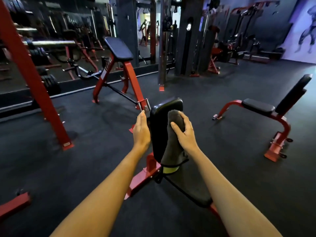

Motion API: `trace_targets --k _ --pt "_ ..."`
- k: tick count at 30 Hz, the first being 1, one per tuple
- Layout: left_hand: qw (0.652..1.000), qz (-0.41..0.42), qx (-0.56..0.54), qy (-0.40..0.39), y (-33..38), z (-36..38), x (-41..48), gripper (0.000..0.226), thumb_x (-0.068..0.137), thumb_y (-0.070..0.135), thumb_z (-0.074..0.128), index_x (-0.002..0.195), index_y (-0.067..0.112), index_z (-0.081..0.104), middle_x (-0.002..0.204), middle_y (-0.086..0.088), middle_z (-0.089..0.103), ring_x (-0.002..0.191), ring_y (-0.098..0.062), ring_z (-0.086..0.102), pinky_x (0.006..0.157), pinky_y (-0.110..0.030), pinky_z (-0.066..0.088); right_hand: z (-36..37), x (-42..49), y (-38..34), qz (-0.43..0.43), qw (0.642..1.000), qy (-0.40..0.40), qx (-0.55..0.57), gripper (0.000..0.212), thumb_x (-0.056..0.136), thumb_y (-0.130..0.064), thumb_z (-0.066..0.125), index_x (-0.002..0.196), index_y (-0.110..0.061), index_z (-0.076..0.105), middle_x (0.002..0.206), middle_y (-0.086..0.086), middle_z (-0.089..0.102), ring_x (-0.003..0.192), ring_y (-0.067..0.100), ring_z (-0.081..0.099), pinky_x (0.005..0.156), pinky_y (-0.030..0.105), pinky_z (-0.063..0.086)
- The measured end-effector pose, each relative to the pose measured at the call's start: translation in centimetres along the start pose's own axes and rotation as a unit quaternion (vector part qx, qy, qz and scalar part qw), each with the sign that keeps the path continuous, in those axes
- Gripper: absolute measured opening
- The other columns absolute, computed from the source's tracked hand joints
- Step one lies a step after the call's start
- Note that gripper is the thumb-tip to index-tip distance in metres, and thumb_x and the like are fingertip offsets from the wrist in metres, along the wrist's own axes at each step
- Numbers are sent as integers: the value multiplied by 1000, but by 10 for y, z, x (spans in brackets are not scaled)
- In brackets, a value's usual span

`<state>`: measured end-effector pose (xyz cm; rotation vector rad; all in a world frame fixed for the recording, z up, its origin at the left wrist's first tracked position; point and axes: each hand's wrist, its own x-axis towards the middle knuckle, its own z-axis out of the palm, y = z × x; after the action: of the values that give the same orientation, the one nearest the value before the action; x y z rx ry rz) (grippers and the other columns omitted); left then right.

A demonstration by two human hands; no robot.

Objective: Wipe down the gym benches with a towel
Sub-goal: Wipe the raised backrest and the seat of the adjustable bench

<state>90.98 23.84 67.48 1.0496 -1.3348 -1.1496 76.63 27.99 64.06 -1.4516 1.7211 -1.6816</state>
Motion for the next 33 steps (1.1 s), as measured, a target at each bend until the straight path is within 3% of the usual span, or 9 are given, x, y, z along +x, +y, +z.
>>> trace_targets --k 3,6,10,12,15,18,20,29,33 --pt "1000 -17 14 4 -25 7 39 47 103 38 24 142 18 40 146 -3 42 136 -16 35 115 -34 24 11 32 22 19 1000 -20 -7 50 94 -24 61 140 -22 44 143 -2 43 134 11 36 114 30 29" --pt "1000 -14 22 6 -44 18 81 45 104 35 26 142 16 42 145 -1 42 136 -14 35 109 -22 23 22 70 41 11 999 -27 -29 51 94 -24 61 141 -22 41 137 -6 40 130 7 35 114 28 29" --pt "999 18 42 -26 -72 34 144 41 104 28 29 138 13 45 141 -1 47 133 -11 39 104 -14 26 48 127 64 -30 996 -20 -85 54 94 -23 60 144 -16 40 144 9 36 129 4 28 107 4 20" --pt "997 39 61 -24 -84 38 170 40 103 27 32 136 11 48 138 -3 50 128 -8 42 97 -4 27 66 152 71 -58 992 -10 -109 54 95 -29 59 145 -17 41 148 13 31 136 11 27 114 17 23" --pt "994 58 91 -28 -105 44 212 39 103 26 35 133 9 52 135 -4 53 124 -7 44 90 5 26 99 194 101 -128 954 -7 -270 55 93 -42 45 144 -23 43 154 18 28 139 36 31 112 50 29" --pt "992 59 104 -50 -124 48 234 41 102 29 35 134 9 51 137 -5 52 125 -6 43 94 3 26 125 208 133 -45 920 -96 -378 55 93 -49 40 147 -37 36 162 -2 9 146 38 4 108 71 13" --pt "990 53 114 -67 -135 50 243 38 102 24 36 134 9 50 137 -4 51 124 -3 41 95 3 25 135 207 149 -40 925 -67 -373 55 89 -51 42 142 -38 44 161 -6 16 146 36 3 107 73 7" --pt "987 66 144 -38 -164 67 258 46 95 31 37 132 8 52 133 3 51 125 -9 45 104 -10 29 132 241 168 -51 916 96 -386 48 84 -55 48 117 -25 68 140 2 53 131 39 39 96 71 35" --pt "967 123 200 -102 -167 84 264 56 94 44 37 138 11 45 140 9 38 132 -5 33 109 -9 20 93 293 186 8 924 84 -372 55 81 -59 43 115 -24 69 139 0 54 132 38 39 97 67 36"
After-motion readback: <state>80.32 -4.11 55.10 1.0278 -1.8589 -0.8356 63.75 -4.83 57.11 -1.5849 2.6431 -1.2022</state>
